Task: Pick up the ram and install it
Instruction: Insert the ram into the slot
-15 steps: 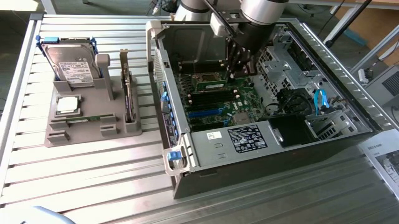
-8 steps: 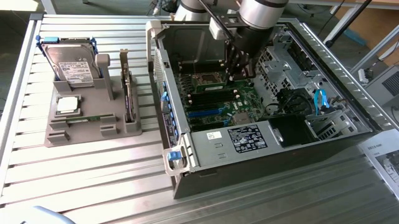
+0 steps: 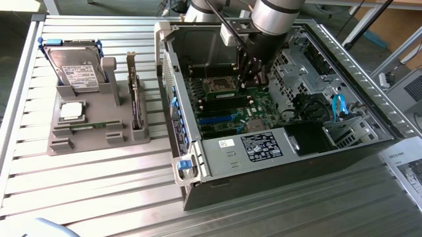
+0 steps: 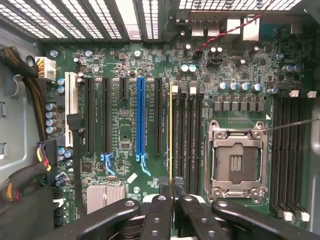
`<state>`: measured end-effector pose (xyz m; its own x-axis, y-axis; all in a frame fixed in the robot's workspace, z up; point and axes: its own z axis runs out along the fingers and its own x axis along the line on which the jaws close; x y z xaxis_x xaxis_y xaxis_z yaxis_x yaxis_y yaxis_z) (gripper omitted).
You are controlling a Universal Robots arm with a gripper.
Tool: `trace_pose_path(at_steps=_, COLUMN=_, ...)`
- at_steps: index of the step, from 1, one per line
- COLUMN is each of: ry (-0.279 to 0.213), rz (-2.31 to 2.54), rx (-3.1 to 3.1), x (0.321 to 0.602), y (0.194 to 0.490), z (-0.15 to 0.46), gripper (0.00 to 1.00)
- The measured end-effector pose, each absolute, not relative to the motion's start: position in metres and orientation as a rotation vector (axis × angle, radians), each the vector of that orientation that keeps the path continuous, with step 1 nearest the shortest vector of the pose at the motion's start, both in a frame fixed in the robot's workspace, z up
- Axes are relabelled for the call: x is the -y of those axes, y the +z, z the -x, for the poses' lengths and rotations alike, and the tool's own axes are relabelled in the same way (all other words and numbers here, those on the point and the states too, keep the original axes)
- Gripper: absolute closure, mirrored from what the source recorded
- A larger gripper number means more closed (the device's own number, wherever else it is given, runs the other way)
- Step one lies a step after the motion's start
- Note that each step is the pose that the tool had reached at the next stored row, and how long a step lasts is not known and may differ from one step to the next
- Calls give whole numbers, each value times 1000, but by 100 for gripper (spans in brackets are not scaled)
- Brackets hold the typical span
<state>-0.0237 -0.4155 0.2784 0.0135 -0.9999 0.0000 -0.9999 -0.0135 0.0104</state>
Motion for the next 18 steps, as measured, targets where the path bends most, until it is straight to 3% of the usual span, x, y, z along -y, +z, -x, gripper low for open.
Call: trace_pose_path(at_steps=18, ry=-11, rz=-2209, rx=2223, x=416, y=274, z=24, gripper=88)
